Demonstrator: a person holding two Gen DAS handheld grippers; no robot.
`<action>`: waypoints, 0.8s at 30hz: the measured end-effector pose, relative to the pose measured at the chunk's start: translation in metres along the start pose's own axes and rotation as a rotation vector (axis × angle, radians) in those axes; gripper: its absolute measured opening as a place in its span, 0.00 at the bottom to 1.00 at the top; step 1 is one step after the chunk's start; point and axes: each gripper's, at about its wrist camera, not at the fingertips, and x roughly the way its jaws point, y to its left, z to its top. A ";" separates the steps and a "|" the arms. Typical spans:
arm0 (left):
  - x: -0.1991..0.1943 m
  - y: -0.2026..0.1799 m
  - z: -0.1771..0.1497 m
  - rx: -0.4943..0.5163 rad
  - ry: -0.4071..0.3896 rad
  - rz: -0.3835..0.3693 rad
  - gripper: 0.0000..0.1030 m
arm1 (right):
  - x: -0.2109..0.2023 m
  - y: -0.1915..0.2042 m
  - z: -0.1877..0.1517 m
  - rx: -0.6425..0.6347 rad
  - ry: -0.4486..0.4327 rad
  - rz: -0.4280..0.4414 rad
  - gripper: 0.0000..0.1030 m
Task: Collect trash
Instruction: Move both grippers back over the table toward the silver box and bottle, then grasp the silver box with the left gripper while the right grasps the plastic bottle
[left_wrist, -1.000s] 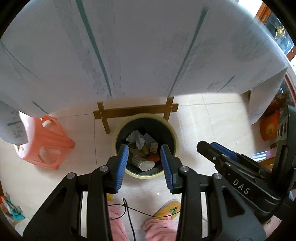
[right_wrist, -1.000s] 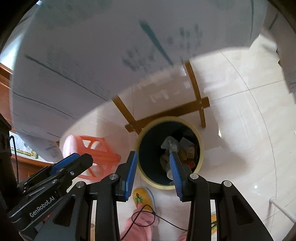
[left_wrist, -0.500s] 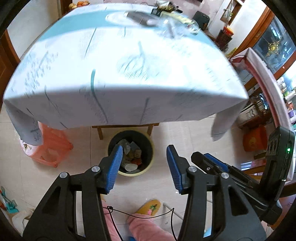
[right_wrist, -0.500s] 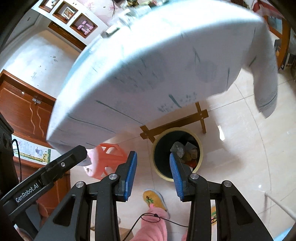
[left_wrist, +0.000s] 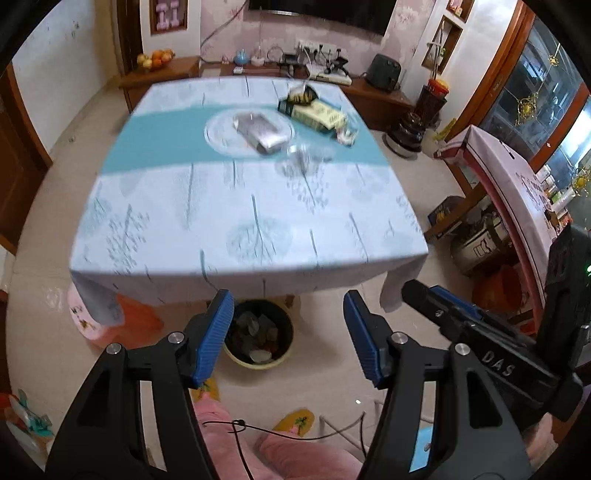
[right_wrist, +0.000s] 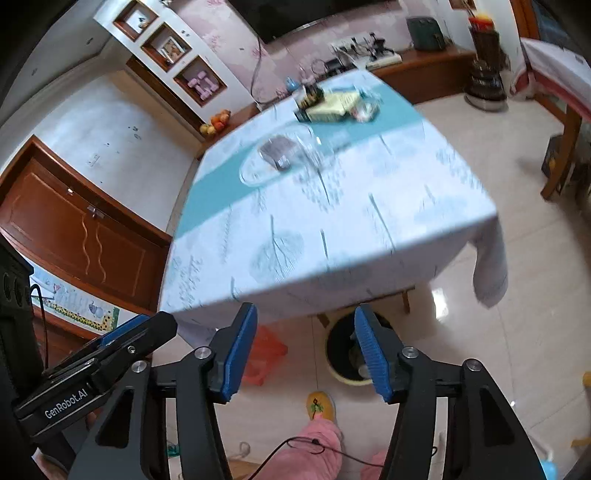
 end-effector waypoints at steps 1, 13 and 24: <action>-0.006 -0.001 0.009 0.006 -0.011 0.003 0.58 | -0.007 0.004 0.008 -0.005 -0.008 0.003 0.61; 0.032 0.035 0.144 -0.001 0.011 -0.078 0.60 | 0.004 0.033 0.120 0.086 -0.071 -0.043 0.69; 0.218 0.081 0.277 -0.037 0.245 -0.168 0.60 | 0.140 0.018 0.213 0.392 -0.010 -0.129 0.69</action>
